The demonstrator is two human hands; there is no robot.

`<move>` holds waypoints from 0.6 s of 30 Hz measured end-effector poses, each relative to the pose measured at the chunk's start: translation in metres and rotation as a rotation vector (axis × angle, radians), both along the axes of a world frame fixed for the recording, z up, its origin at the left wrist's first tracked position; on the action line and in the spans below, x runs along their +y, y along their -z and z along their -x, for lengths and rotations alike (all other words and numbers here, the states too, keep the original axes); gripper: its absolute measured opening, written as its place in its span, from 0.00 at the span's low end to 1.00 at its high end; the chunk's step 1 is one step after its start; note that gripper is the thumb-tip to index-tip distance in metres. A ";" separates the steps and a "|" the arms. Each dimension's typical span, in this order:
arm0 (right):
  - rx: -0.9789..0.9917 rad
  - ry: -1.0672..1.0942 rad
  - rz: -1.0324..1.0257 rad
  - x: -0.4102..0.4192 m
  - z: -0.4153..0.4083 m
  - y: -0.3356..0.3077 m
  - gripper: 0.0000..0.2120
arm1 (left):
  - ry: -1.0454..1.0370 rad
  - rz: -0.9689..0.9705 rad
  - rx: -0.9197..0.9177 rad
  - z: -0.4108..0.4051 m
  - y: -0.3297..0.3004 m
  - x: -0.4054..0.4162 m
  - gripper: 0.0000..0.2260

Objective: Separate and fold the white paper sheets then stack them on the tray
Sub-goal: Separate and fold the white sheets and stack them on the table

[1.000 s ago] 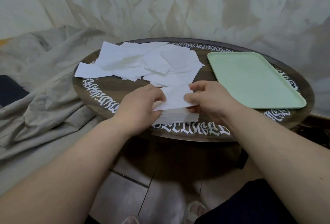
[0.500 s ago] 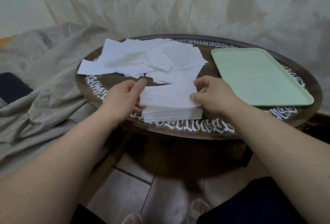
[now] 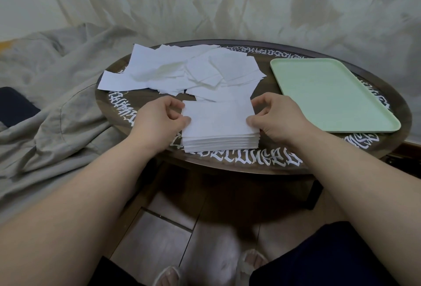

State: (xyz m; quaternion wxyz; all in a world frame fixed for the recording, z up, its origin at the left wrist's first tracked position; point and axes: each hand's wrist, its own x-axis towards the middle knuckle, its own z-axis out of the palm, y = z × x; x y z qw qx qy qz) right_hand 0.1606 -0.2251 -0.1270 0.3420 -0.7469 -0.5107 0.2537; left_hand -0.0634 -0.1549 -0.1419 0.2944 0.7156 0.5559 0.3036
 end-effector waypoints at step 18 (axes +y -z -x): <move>-0.026 0.001 0.041 0.002 -0.004 0.005 0.16 | 0.021 0.002 0.100 0.000 0.001 0.000 0.09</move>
